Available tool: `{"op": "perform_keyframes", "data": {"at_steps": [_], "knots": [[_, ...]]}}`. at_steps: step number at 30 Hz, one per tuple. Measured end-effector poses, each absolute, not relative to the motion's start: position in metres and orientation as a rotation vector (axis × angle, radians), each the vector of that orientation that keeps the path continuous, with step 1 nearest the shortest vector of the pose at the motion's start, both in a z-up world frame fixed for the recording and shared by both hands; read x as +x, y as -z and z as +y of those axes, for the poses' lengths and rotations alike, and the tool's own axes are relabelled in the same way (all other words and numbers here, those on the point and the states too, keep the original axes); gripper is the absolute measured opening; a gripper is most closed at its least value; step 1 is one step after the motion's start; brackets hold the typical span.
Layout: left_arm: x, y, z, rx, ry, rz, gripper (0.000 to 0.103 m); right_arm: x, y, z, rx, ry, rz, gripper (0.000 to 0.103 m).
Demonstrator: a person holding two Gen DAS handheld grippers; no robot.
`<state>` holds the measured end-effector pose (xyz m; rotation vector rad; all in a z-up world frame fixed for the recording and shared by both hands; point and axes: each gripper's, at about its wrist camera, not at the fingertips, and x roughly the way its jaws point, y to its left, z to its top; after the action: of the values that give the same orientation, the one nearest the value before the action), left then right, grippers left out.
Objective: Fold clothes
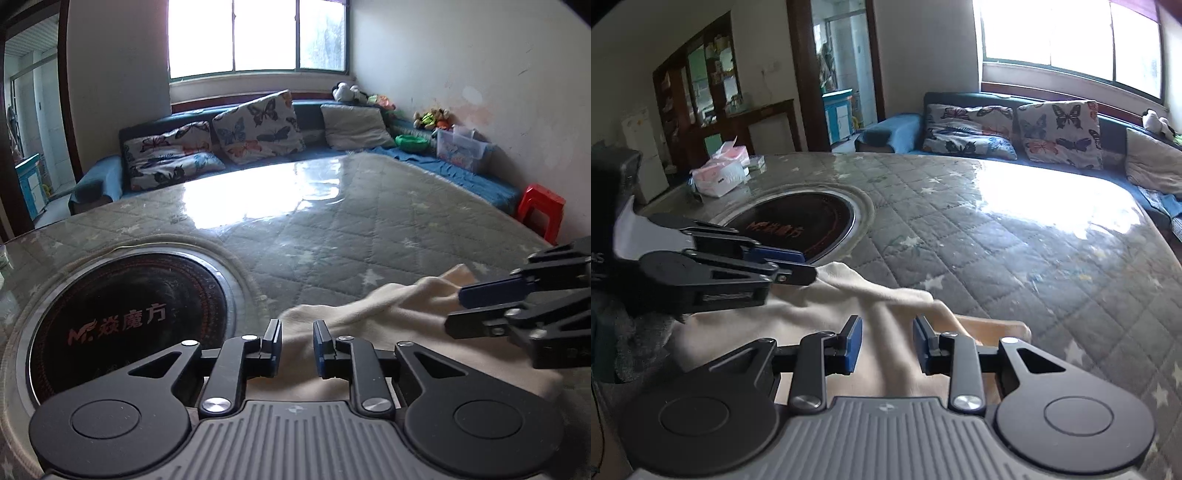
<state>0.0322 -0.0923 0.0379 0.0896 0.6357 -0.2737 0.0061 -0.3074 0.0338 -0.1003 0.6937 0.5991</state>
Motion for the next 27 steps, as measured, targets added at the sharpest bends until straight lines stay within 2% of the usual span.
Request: {"op": "perform_keyframes", "data": {"at_steps": [4,12,27], "knots": [[0.008,-0.039,-0.093,0.070,0.283,0.635,0.025,0.003,-0.027,-0.321,-0.064,-0.569,0.705,0.030],[-0.012,-0.028,-0.066,0.001,0.205,0.666,0.025,0.009,-0.020,-0.337,-0.028,-0.504,0.701,0.030],[0.021,-0.024,-0.044,-0.038,0.119,0.679,0.027,0.026,-0.016,-0.323,-0.033,-0.514,0.711,0.030]]}}
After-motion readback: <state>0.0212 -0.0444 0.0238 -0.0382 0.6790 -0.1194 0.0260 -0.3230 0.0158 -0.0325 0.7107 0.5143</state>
